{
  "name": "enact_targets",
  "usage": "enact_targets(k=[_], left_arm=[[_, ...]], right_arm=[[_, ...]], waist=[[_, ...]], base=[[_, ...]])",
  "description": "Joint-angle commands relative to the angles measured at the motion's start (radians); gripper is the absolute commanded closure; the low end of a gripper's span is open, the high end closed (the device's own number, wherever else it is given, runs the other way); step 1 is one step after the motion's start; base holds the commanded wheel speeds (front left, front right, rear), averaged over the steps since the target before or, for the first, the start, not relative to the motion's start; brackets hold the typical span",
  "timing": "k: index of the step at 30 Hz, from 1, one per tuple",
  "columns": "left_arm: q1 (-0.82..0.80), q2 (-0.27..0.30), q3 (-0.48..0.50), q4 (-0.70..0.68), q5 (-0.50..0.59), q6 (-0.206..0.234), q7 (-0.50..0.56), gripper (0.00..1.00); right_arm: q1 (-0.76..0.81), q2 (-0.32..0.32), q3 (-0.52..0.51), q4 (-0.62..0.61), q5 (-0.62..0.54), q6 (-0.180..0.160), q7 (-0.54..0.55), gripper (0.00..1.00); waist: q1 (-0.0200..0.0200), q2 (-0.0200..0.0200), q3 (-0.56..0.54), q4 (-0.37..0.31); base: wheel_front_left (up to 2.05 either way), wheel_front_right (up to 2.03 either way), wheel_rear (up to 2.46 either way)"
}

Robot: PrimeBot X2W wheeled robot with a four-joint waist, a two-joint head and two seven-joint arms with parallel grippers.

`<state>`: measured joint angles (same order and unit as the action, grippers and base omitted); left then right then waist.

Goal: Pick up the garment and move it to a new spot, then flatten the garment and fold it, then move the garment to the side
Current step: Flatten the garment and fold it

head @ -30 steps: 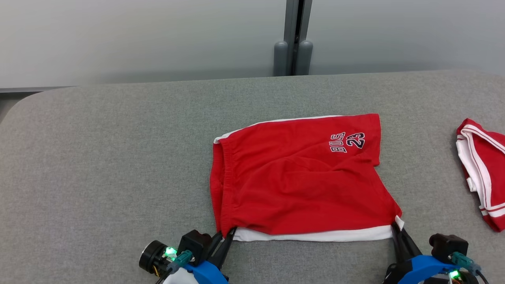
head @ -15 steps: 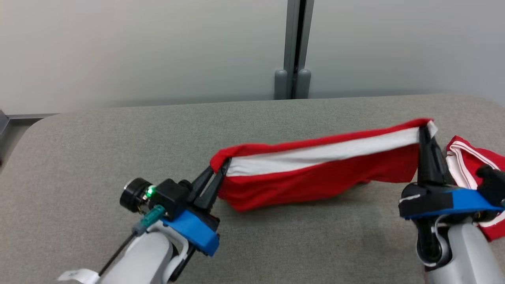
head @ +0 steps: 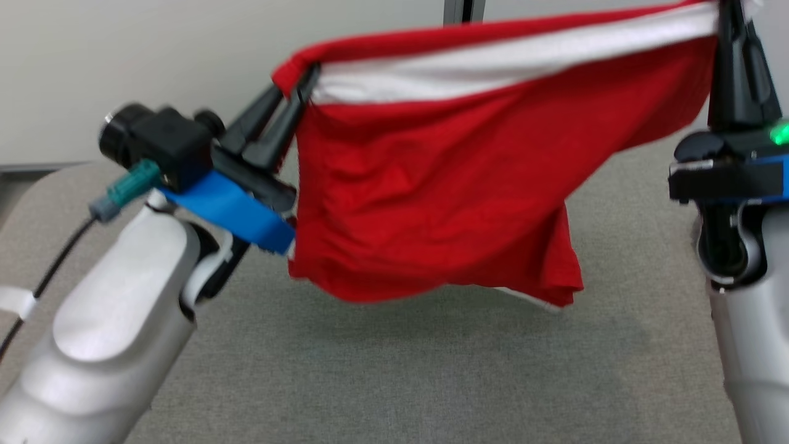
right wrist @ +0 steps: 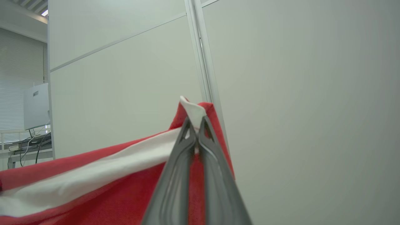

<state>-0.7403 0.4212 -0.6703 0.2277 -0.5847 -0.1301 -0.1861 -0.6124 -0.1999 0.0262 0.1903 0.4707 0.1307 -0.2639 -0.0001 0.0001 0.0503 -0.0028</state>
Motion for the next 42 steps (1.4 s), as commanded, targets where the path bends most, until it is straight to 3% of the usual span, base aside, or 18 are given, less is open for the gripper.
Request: enact_targets(k=[1, 9, 13, 19, 28, 36, 42], left_arm=[[-0.033, -0.004, 0.008, 0.022, -0.004, -0.001, 0.004, 1.00], [-0.279, -0.080, 0.067, 0.210, 0.057, 0.027, -0.064, 1.00], [-0.296, -0.128, 0.085, 0.270, 0.082, 0.020, -0.078, 1.00], [-0.070, -0.183, 0.111, 0.308, 0.083, 0.007, -0.079, 1.00], [0.391, -0.281, 0.107, 0.375, 0.045, 0.000, -0.080, 1.00], [0.639, -0.299, 0.138, 0.320, 0.021, 0.000, -0.080, 1.00], [0.704, -0.286, 0.126, 0.259, 0.030, -0.001, -0.080, 1.00]], right_arm=[[-0.042, -0.014, 0.009, 0.025, -0.012, 0.000, 0.000, 1.00], [-0.348, -0.020, 0.004, 0.145, -0.109, 0.000, 0.000, 1.00], [-0.386, -0.003, -0.009, 0.155, -0.139, 0.000, 0.000, 1.00], [-0.176, 0.010, 0.007, 0.178, -0.100, 0.000, 0.000, 1.00], [0.290, 0.055, -0.003, 0.239, -0.037, 0.000, -0.002, 1.00], [0.564, 0.106, -0.032, 0.199, -0.009, 0.000, -0.002, 1.00], [0.642, 0.109, -0.054, 0.118, 0.001, 0.000, -0.002, 1.00]], waist=[[0.0001, -0.0001, 0.027, 0.011], [0.0001, -0.0001, 0.152, 0.017], [0.0001, -0.0001, 0.167, 0.021], [0.0001, -0.0001, 0.151, 0.019], [0.0001, -0.0001, 0.101, 0.015], [0.0001, -0.0001, 0.017, 0.034], [0.0001, -0.0001, -0.004, 0.053]], base=[[0.00, 0.00, 0.00], [0.00, 0.00, 0.00], [0.00, 0.00, 0.00], [0.00, 0.00, 0.00], [0.00, 0.00, 0.00], [0.00, 0.00, 0.00], [0.00, 0.00, 0.00]])
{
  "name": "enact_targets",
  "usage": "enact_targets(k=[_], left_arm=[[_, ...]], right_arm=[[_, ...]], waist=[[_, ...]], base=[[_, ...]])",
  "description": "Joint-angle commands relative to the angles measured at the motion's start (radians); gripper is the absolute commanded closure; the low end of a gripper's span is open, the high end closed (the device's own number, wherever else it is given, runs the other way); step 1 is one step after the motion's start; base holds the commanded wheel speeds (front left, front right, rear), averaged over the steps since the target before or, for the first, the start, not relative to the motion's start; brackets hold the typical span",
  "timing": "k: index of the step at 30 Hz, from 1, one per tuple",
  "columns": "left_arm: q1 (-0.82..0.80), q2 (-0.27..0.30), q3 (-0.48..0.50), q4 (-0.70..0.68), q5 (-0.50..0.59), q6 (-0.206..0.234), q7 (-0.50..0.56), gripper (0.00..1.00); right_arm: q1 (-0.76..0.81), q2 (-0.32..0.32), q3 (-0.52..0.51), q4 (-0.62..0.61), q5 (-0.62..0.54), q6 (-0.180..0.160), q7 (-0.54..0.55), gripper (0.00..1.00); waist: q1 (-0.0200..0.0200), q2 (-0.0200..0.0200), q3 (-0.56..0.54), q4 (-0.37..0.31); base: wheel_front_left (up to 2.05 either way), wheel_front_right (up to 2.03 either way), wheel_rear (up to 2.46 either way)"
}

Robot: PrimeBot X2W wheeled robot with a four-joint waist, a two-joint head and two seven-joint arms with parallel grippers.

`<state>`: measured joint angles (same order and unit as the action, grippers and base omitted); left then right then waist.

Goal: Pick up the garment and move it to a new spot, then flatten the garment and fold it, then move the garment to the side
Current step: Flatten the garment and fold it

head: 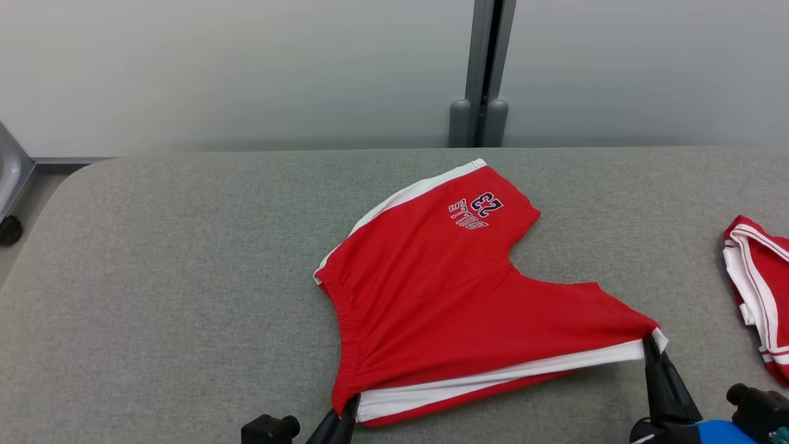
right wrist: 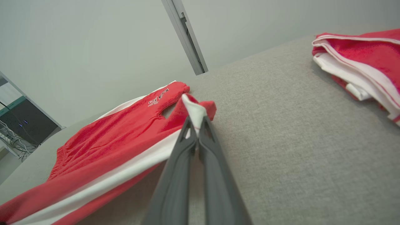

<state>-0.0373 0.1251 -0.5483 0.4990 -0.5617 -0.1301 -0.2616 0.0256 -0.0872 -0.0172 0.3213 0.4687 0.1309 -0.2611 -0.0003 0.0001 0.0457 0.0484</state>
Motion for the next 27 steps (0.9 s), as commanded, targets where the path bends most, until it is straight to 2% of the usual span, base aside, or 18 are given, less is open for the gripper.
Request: enact_targets(k=[1, 6, 10, 20, 27], left_arm=[[0.004, 0.016, 0.001, -0.022, 0.007, -0.001, -0.004, 1.00], [-0.058, 0.016, -0.010, -0.088, 0.001, -0.001, -0.004, 1.00], [-0.152, 0.001, -0.023, -0.114, 0.002, -0.001, -0.004, 1.00], [-0.411, -0.056, 0.009, -0.083, -0.009, -0.001, -0.004, 1.00], [-0.530, -0.073, 0.032, -0.038, -0.009, -0.001, -0.004, 1.00]], right_arm=[[0.003, -0.003, -0.016, -0.026, 0.009, 0.000, -0.005, 1.00], [-0.095, -0.021, -0.013, -0.056, 0.010, 0.000, -0.005, 1.00], [-0.238, -0.053, 0.025, -0.014, -0.009, 0.000, -0.004, 1.00], [-0.682, -0.153, 0.107, 0.241, -0.094, 0.000, -0.004, 1.00], [-0.880, -0.190, 0.153, 0.402, -0.161, 0.000, -0.004, 1.00]], waist=[[0.0003, -0.0001, 0.002, 0.005], [0.0003, -0.0001, 0.044, 0.027], [0.0003, -0.0001, 0.107, 0.055], [0.0003, -0.0001, 0.295, 0.147], [0.0003, -0.0001, 0.387, 0.187]], base=[[0.00, 0.00, 0.00], [0.00, 0.00, 0.00], [0.00, 0.00, 0.00], [0.00, 0.00, 0.00], [0.00, 0.00, 0.00]])
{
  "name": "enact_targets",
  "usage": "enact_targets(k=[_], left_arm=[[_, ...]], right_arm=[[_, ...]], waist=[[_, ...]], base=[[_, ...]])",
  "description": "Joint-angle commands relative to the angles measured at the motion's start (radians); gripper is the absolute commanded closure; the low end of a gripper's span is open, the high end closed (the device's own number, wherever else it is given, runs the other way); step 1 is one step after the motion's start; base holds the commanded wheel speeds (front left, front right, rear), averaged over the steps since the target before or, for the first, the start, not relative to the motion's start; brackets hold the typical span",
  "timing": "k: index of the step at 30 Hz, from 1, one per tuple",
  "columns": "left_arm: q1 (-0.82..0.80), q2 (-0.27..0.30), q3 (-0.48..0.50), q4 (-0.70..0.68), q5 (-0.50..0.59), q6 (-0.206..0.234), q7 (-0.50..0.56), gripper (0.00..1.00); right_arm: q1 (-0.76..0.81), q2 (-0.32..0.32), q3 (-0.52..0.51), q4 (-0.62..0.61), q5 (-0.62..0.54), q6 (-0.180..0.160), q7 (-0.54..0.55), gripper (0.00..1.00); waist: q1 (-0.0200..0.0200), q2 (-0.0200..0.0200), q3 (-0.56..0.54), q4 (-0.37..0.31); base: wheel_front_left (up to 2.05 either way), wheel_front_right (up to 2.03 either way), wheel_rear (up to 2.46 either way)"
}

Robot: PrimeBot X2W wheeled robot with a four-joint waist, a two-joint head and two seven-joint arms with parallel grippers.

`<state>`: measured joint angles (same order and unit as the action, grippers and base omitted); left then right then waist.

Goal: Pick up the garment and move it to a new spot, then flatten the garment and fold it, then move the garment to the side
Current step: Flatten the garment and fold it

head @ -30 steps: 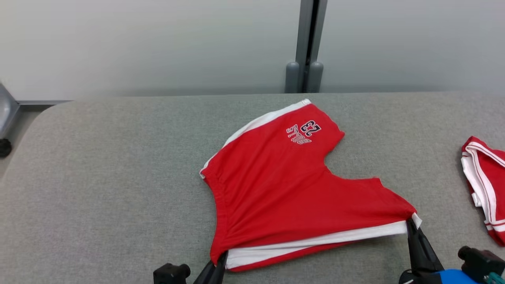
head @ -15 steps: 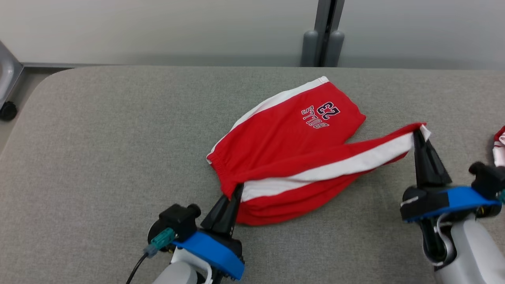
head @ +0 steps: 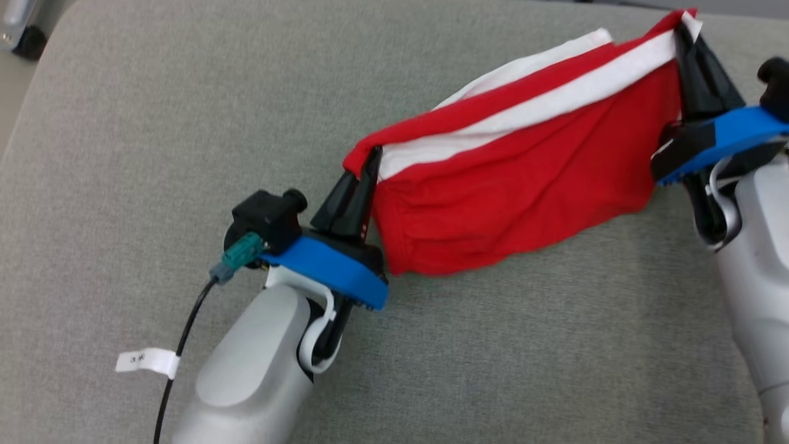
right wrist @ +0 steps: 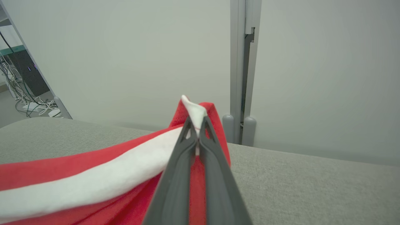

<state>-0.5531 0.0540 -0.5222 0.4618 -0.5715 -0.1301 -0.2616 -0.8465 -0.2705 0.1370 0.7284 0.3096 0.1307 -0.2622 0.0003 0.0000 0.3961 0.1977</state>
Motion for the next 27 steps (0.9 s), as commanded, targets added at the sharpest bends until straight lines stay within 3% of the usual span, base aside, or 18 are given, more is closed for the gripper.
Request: enact_targets(k=[1, 5, 6, 7, 8, 9, 10, 11, 12, 20, 27], left_arm=[[-0.031, -0.003, 0.012, 0.006, -0.001, -0.001, -0.004, 1.00], [-0.076, -0.004, 0.018, 0.018, -0.034, -0.001, -0.004, 1.00], [-0.083, -0.004, 0.015, 0.020, -0.040, -0.001, -0.004, 1.00], [-0.091, -0.004, 0.014, 0.021, -0.046, -0.001, -0.004, 1.00], [-0.095, -0.004, 0.016, 0.023, -0.053, -0.001, -0.004, 1.00], [-0.096, -0.003, 0.022, 0.024, -0.058, -0.001, -0.004, 0.92], [-0.098, -0.003, 0.031, 0.024, -0.058, -0.001, -0.004, 0.62], [-0.097, -0.004, 0.035, 0.027, -0.054, -0.001, -0.004, 0.18], [-0.095, -0.004, 0.041, 0.028, -0.051, -0.001, -0.004, 0.00], [-0.020, -0.004, 0.049, 0.046, -0.050, -0.001, -0.004, 0.00], [0.068, -0.004, 0.069, 0.031, -0.021, 0.012, -0.004, 0.00]], right_arm=[[-0.034, -0.007, 0.003, 0.019, -0.008, 0.000, -0.003, 1.00], [-0.117, -0.008, 0.008, 0.090, -0.054, 0.000, -0.003, 1.00], [-0.134, -0.008, 0.013, 0.102, -0.068, 0.000, -0.003, 0.94], [-0.148, -0.006, 0.014, 0.111, -0.077, 0.000, -0.003, 0.60], [-0.160, -0.006, 0.007, 0.117, -0.086, 0.000, -0.003, 0.00], [-0.167, -0.003, 0.001, 0.121, -0.097, 0.000, -0.003, 0.00], [-0.173, 0.001, -0.004, 0.117, -0.107, 0.000, -0.003, 0.00], [-0.177, 0.004, -0.011, 0.110, -0.114, 0.000, -0.003, 0.00], [-0.177, 0.007, -0.016, 0.103, -0.122, 0.000, -0.003, 0.00], [-0.089, -0.004, -0.005, 0.100, -0.141, 0.000, -0.003, 0.00], [-0.028, -0.032, -0.002, 0.208, -0.145, 0.000, -0.003, 0.00]], waist=[[-0.0003, 0.0000, 0.051, 0.044], [-0.0003, 0.0000, 0.098, 0.053], [-0.0003, 0.0000, 0.107, 0.055], [-0.0003, 0.0000, 0.114, 0.056], [-0.0003, 0.0000, 0.121, 0.058], [-0.0003, 0.0000, 0.125, 0.058], [-0.0003, 0.0000, 0.129, 0.059], [-0.0003, 0.0000, 0.131, 0.058], [-0.0003, 0.0000, 0.133, 0.058], [-0.0003, 0.0000, 0.106, 0.048], [-0.0003, 0.0000, 0.071, 0.047]], base=[[0.00, 0.00, 0.00], [0.00, 0.00, 0.00], [0.00, 0.00, 0.00], [0.00, 0.00, 0.00], [0.00, 0.00, 0.00], [0.00, 0.00, 0.00], [0.00, 0.00, 0.00], [0.00, 0.00, 0.00], [0.00, 0.00, 0.00], [0.00, 0.00, 0.00], [0.00, 0.00, 0.00]])
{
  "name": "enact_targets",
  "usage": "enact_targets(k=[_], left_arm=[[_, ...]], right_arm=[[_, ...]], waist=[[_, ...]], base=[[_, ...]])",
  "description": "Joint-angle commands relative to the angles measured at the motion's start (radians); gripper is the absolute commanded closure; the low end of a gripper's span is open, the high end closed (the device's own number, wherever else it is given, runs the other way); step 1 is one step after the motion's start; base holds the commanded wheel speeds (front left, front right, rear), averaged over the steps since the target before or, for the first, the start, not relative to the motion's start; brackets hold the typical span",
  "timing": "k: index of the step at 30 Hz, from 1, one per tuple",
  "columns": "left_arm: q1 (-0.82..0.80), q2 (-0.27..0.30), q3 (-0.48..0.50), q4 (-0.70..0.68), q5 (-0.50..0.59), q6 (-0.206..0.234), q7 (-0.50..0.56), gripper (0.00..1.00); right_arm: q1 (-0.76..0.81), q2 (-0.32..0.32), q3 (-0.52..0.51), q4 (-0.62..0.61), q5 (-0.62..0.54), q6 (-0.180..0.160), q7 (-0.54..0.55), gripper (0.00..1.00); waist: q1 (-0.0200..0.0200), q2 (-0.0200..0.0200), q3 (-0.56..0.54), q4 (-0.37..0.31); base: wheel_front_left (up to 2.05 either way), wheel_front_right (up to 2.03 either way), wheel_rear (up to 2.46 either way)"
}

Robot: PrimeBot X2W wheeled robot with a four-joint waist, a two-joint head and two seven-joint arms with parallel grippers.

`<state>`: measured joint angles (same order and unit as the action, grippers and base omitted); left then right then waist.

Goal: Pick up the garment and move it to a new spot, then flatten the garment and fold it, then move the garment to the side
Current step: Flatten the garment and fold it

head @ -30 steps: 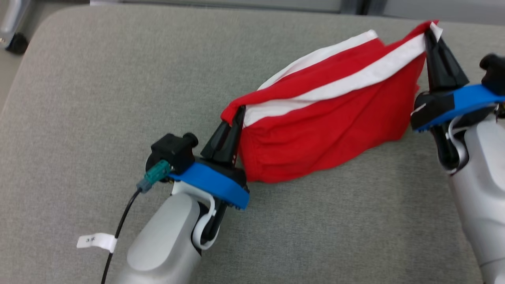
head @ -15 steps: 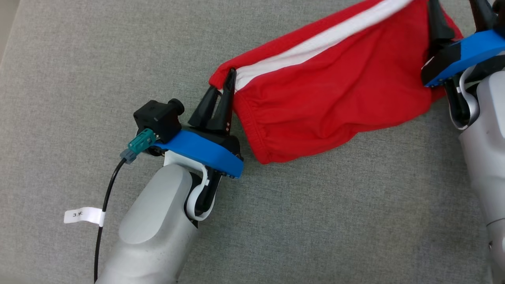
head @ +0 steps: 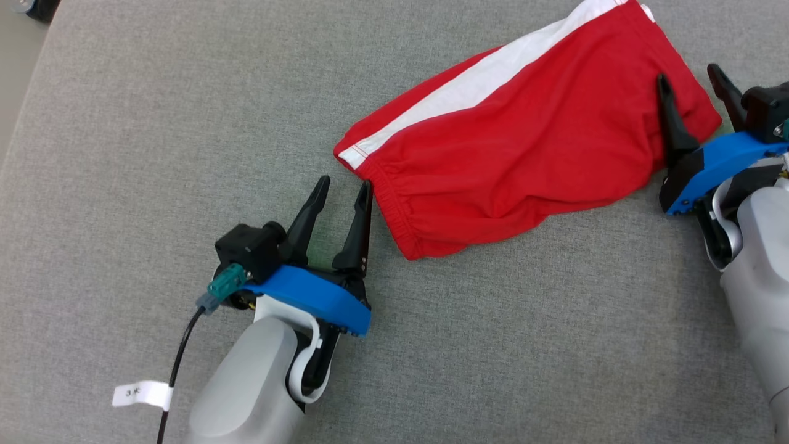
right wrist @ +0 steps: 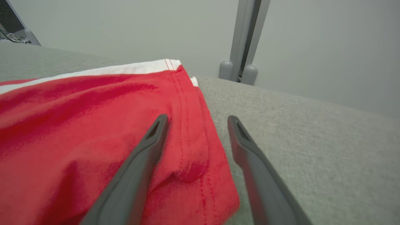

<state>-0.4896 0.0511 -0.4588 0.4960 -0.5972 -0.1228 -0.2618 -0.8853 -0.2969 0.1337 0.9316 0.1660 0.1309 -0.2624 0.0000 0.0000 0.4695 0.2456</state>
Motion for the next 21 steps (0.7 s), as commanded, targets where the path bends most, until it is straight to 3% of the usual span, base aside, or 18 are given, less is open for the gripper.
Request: enact_targets(k=[1, 7, 8, 9, 10, 21], left_arm=[[0.014, -0.001, 0.009, -0.007, 0.015, 0.007, -0.004, 0.00], [0.062, -0.001, 0.043, -0.031, 0.056, 0.017, -0.004, 0.00], [0.066, -0.001, 0.049, -0.034, 0.062, 0.017, -0.004, 0.00], [0.072, -0.001, 0.053, -0.034, 0.069, 0.018, -0.004, 0.00], [0.077, -0.001, 0.057, -0.034, 0.078, 0.020, -0.004, 0.00], [0.180, -0.001, 0.141, -0.022, 0.154, 0.030, -0.004, 0.00]], right_arm=[[0.015, -0.005, 0.003, 0.031, 0.001, 0.000, -0.002, 0.00], [0.022, 0.034, 0.023, 0.184, 0.049, 0.000, 0.071, 0.00], [0.025, 0.044, 0.023, 0.202, 0.065, 0.000, 0.085, 0.51], [0.027, 0.049, 0.027, 0.214, 0.078, 0.000, 0.092, 0.92], [0.028, 0.051, 0.032, 0.224, 0.091, 0.000, 0.097, 1.00], [0.128, 0.076, 0.043, 0.185, 0.245, 0.000, 0.004, 1.00]], waist=[[0.0000, 0.0000, -0.005, 0.000], [0.0000, 0.0000, -0.028, 0.006], [0.0000, 0.0000, -0.033, 0.006], [0.0000, 0.0000, -0.039, 0.005], [0.0000, 0.0000, -0.046, 0.003], [0.0000, 0.0000, -0.201, -0.057]], base=[[0.00, 0.00, 0.00], [0.00, 0.00, 0.00], [0.00, 0.00, 0.00], [0.00, 0.00, 0.00], [0.00, 0.00, 0.00], [0.00, 0.00, 0.00]])
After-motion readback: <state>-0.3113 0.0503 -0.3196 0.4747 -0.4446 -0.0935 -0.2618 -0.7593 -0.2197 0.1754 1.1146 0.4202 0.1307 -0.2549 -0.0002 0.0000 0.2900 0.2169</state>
